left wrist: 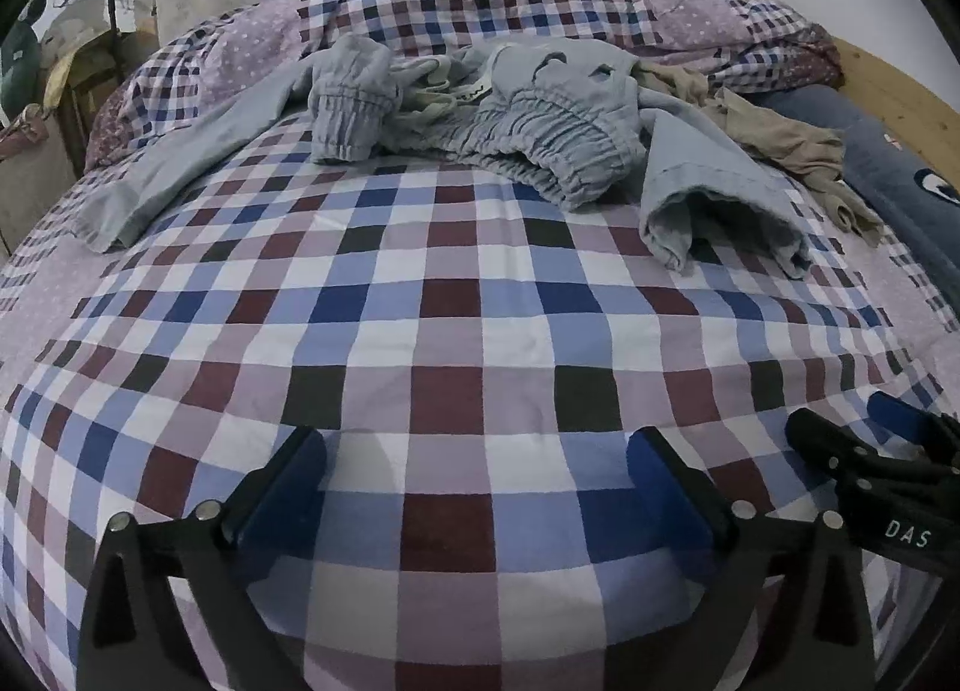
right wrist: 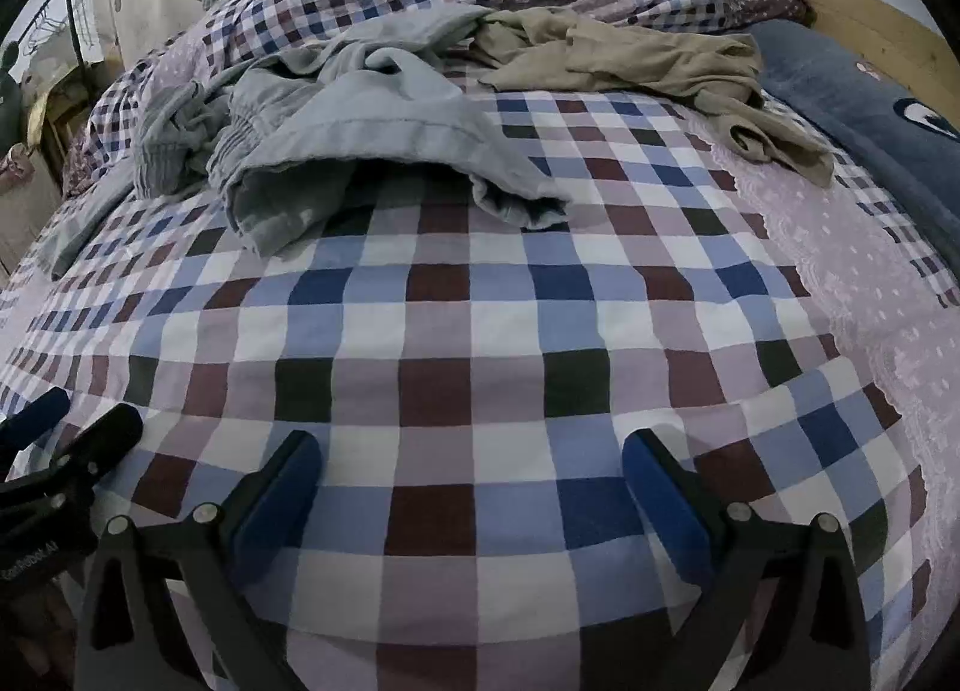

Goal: Fold clothes

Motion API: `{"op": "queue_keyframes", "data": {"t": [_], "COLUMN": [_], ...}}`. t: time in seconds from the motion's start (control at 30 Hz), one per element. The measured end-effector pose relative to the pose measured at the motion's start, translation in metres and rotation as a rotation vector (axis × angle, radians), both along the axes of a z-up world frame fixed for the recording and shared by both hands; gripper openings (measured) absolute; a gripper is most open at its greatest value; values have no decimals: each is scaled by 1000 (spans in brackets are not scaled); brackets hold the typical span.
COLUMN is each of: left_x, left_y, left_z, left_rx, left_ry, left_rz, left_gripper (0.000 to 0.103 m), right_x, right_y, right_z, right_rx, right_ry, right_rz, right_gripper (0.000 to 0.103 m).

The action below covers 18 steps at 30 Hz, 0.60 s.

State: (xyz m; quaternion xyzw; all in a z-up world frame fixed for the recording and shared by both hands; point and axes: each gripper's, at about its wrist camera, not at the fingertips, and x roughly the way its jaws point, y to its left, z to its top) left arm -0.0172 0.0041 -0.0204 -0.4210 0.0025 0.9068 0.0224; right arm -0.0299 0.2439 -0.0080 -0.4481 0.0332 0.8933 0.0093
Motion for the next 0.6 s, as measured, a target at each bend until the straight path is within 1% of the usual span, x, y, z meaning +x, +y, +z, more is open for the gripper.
{"op": "queue_keyframes", "data": {"t": [0.23,0.6], "left_x": [0,-1], "left_y": [-1,-2], "left_z": [-1,-2], "left_rx": [-1,14], "left_ry": [10,3], "left_rz": [-1,-5], "left_gripper": [102,102], "right_x": [0,-1], "right_y": [-1,0], "right_z": [0,0], "right_rx": [1,1], "right_ry": [-2,-2], "right_rz": [-2,-2], "right_gripper": [103,103]}}
